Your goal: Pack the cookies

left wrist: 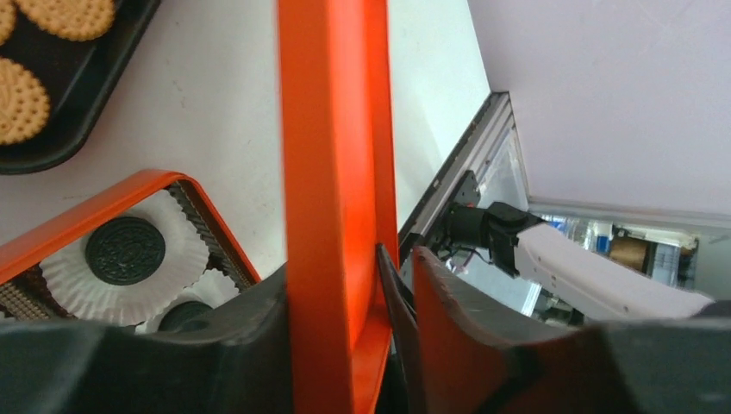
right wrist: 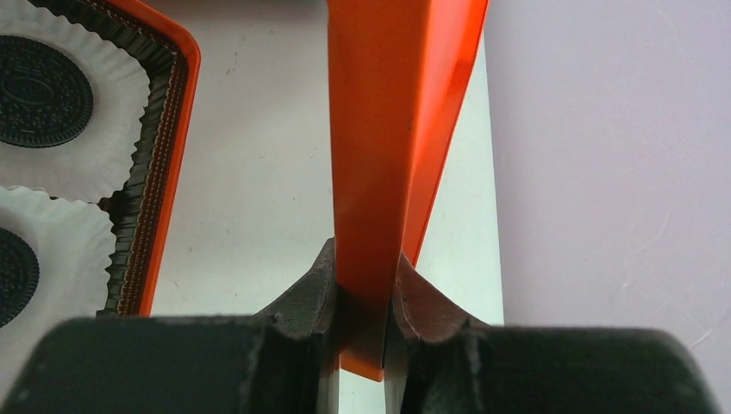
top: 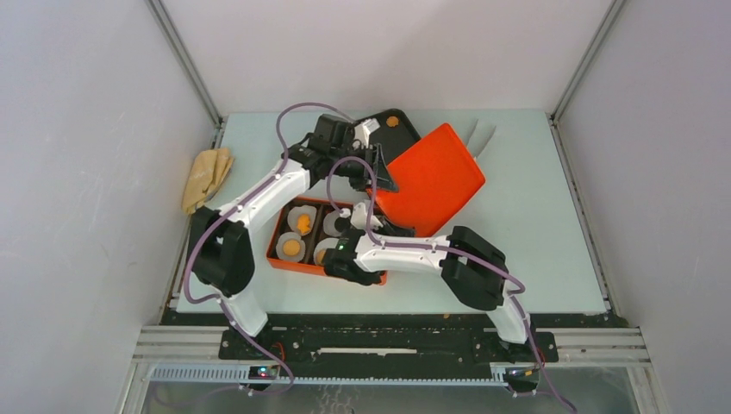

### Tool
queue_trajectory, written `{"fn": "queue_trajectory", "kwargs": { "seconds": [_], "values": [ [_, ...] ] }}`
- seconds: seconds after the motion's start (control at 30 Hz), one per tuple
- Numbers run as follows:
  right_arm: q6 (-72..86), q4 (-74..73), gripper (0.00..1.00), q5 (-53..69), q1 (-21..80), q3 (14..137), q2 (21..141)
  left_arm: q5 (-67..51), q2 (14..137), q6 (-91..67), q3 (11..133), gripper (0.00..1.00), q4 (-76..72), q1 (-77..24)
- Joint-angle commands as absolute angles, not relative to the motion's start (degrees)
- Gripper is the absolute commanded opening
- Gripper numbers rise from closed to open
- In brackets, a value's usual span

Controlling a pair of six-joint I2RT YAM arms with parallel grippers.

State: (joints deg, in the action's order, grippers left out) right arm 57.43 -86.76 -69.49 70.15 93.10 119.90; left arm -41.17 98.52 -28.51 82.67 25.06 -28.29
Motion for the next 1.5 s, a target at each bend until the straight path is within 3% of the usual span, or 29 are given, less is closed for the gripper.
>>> {"fn": "queue_trajectory", "kwargs": {
  "seconds": [0.0, 0.13, 0.23, 0.3, 0.37, 0.4, 0.57, 0.6, 0.83, 1.03, 1.1, 1.13, 1.2, 1.27, 1.33, 1.37, 1.4, 1.47],
  "values": [
    [60.8, -91.7, 0.00, -72.1, 69.2, 92.7, 114.9, -48.4, 96.6, -28.1, 92.4, 0.59, 26.8, -28.5],
    [60.4, -91.6, 0.00, -72.0, 68.8, 91.0, 110.9, -53.5, 97.3, -29.3, 101.2, 0.83, 26.0, -26.2],
    [59.5, -91.6, 0.00, -71.9, 68.6, 90.6, 109.0, -54.3, 96.4, -31.3, 106.1, 0.84, 23.6, -25.3],
    [58.3, -91.6, 0.00, -71.6, 68.6, 90.6, 107.9, -48.5, 93.8, -32.3, 107.7, 0.82, 23.1, -24.0],
    [56.7, -91.5, 0.00, -71.3, 68.5, 91.1, 106.4, -37.2, 88.9, -32.9, 105.9, 0.76, 23.8, -22.2],
    [55.6, -90.8, 0.00, -70.8, 68.3, 91.6, 105.1, -31.0, 85.7, -32.7, 103.9, 0.68, 23.9, -21.4],
    [30.1, -65.2, 0.00, -53.0, 65.2, 88.7, 89.5, 2.7, 69.4, -28.4, 89.1, 0.06, 24.1, -19.6],
    [27.1, -60.7, 0.00, -46.6, 63.7, 87.8, 85.9, 6.8, 67.1, -27.8, 86.7, 0.01, 23.9, -19.4],
    [23.7, -48.0, 0.00, -13.3, 50.8, 87.8, 68.2, 15.9, 59.5, -26.9, 75.6, 0.00, 23.2, -19.2],
    [34.5, -28.2, 0.00, 26.0, 31.8, 73.9, 56.4, 17.4, 57.1, -29.2, 66.0, 0.00, 20.5, -17.6],
    [41.2, -18.2, 0.00, 36.4, 26.9, 66.7, 54.4, 14.0, 56.6, -30.2, 64.2, 0.03, 20.2, -16.2],
    [44.9, -12.0, 0.00, 40.3, 25.4, 63.1, 54.0, 13.0, 56.1, -30.6, 63.4, 0.09, 20.0, -15.8],
    [53.4, 2.5, 0.00, 46.1, 24.3, 55.0, 54.4, 11.5, 54.5, -30.6, 61.1, 0.29, 18.5, -15.6],
    [62.2, 17.2, 0.00, 49.1, 24.7, 47.9, 56.3, 10.8, 52.9, -30.1, 59.5, 0.57, 17.2, -15.6],
    [68.6, 29.2, 0.00, 50.0, 25.7, 42.2, 59.1, 8.4, 52.5, -28.7, 59.0, 0.73, 16.0, -15.6],
    [71.3, 34.6, 0.00, 49.8, 26.3, 40.3, 60.7, 7.9, 52.7, -28.4, 59.2, 0.75, 16.0, -15.5],
    [73.9, 39.5, 0.00, 49.4, 26.9, 38.8, 62.4, 7.7, 53.2, -28.3, 59.3, 0.67, 16.0, -15.5],
    [78.0, 48.1, 0.00, 47.2, 29.5, 36.5, 67.1, 9.5, 54.3, -28.8, 59.5, 0.11, 16.9, -15.3]
  ]
}}
